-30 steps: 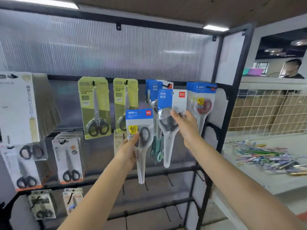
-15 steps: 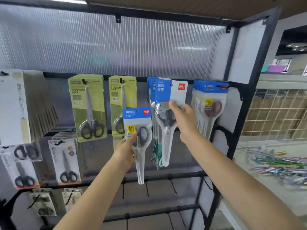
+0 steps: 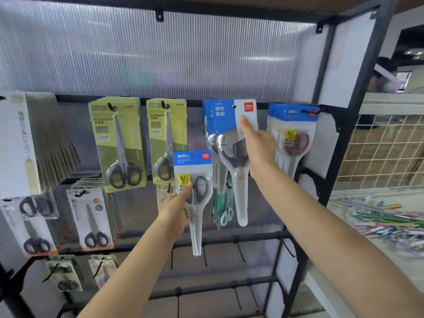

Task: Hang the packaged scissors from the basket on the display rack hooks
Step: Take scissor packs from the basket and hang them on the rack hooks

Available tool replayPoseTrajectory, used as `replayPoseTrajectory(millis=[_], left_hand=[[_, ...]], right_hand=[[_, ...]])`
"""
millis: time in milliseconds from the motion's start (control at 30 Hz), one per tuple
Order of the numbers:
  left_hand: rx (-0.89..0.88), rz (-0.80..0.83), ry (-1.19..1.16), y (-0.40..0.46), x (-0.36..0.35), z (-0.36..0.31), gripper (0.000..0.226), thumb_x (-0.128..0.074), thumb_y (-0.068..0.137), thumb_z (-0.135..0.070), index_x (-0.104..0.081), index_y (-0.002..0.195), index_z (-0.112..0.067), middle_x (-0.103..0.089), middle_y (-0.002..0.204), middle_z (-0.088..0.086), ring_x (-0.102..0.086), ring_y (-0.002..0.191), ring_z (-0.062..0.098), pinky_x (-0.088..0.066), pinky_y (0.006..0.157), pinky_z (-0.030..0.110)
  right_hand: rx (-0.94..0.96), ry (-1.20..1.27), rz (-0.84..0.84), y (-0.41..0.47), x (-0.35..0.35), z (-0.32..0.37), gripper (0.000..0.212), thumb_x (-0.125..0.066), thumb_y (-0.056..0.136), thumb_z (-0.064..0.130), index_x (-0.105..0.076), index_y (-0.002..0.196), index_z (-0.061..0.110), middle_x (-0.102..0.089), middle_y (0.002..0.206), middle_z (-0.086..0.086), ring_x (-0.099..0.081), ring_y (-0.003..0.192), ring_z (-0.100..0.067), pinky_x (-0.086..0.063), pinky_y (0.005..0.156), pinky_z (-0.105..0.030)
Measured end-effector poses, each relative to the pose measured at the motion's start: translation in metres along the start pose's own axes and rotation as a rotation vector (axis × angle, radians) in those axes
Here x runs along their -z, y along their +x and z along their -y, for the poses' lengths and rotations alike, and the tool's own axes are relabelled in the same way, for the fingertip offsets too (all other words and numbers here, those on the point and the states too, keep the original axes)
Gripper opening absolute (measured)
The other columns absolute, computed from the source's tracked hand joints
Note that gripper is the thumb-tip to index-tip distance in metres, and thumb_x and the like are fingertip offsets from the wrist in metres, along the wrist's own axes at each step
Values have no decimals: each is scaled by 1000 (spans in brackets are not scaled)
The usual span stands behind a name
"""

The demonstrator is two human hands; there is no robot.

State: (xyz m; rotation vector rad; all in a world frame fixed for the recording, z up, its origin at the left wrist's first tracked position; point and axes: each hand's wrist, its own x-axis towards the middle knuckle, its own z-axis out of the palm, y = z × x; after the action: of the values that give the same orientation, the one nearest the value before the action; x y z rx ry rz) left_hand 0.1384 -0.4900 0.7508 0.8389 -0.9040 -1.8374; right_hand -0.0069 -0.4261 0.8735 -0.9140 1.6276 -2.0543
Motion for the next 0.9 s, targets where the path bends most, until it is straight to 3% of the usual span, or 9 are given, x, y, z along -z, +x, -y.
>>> replayPoseTrajectory(millis=[67, 167, 333, 633, 800, 900], left_hand=[[4, -7, -25, -4, -3, 0, 21, -60, 91, -22, -58, 109, -14, -64, 84, 0, -62, 77, 17, -50, 71, 35], [25, 10, -35, -8, -3, 0, 29, -61, 90, -25, -57, 117, -16, -64, 89, -1, -62, 82, 17, -49, 81, 38], [-11, 36, -1, -10, 1, 4, 25, -58, 91, -23, -55, 115, -16, -63, 89, -2, -61, 81, 16, -47, 64, 34], [13, 18, 13, -13, 4, 3, 43, -60, 90, -25, -51, 129, -11, -62, 90, 0, -62, 77, 15, -47, 61, 31], [1, -4, 38, -16, 7, 1, 36, -59, 91, -23, -53, 124, -8, -62, 92, 3, -61, 79, 18, -47, 63, 32], [-7, 6, 61, -18, 9, -1, 23, -57, 92, -23, -59, 111, -11, -63, 89, 3, -61, 79, 19, -47, 64, 33]], right_hand=[[-12, 0, 5, -1, -1, 1, 39, -62, 84, 48, -63, 86, 9, -59, 79, 0, -53, 70, -11, -40, 63, -24], [-26, -31, -3, 0, -1, 4, 38, -61, 85, 48, -58, 74, 12, -55, 73, 2, -51, 67, -11, -38, 60, -23], [-37, -60, 0, 5, -1, 8, 39, -59, 87, 46, -49, 65, 16, -51, 67, 4, -48, 63, -10, -37, 58, -23], [35, -169, 10, 23, -12, -8, 43, -53, 90, 49, -47, 61, 17, -49, 64, 4, -48, 63, -10, -36, 58, -24], [102, -333, 31, 34, -15, -9, 45, -47, 93, 51, -48, 64, 17, -48, 65, 6, -46, 62, -6, -31, 52, -20], [132, -400, 63, 40, -15, -11, 42, -44, 94, 50, -56, 81, 12, -53, 73, 7, -51, 65, -5, -31, 51, -17]])
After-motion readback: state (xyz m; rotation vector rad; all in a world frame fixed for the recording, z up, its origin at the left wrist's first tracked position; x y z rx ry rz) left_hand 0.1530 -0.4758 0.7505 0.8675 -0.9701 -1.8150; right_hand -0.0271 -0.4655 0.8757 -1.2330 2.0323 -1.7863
